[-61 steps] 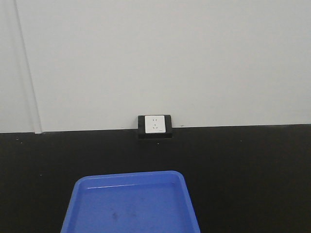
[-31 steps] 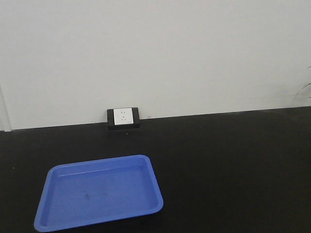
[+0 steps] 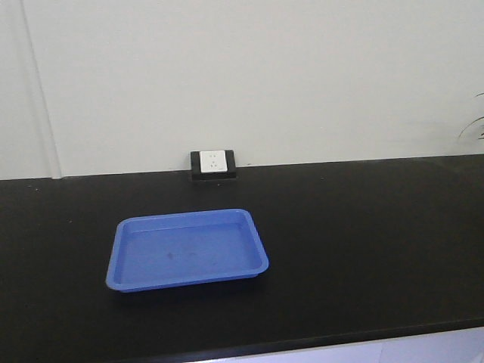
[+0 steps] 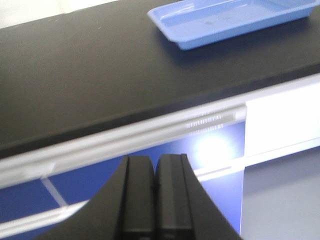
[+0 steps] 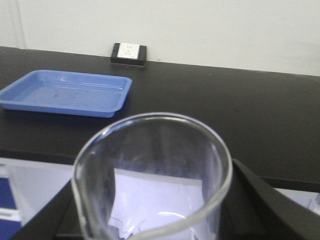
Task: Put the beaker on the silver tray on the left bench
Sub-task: 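Drive the base to the bench with the silver tray, holding the beaker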
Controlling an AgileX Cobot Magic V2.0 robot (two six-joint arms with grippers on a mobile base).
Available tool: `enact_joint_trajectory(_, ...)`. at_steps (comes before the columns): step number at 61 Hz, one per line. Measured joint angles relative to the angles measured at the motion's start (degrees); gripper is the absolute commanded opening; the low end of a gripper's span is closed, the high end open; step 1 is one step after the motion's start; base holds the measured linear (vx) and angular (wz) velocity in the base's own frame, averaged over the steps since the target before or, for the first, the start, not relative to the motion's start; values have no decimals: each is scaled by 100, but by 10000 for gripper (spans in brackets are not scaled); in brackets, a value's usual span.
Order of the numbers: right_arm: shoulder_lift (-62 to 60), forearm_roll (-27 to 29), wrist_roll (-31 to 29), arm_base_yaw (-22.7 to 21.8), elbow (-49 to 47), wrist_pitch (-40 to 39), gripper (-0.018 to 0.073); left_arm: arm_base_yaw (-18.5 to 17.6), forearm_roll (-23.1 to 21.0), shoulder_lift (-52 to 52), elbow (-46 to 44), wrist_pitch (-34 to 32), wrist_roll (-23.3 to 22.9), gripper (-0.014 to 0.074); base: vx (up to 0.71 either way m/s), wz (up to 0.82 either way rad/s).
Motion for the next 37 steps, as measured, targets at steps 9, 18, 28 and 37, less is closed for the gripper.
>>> enact_joint_trajectory(9, 0, 0, 0, 0, 0, 0, -11, 0, 0, 0, 0, 0, 0, 1, -33, 23)
enact_joint_trajectory(18, 0, 0, 0, 0, 0, 0, -11, 0, 0, 0, 0, 0, 0, 1, -35, 25)
enact_joint_trajectory(28, 0, 0, 0, 0, 0, 5, -11, 0, 0, 0, 0, 0, 0, 1, -36, 27)
enact_joint_trajectory(37, 0, 0, 0, 0, 0, 5, -11, 0, 0, 0, 0, 0, 0, 1, -37, 27)
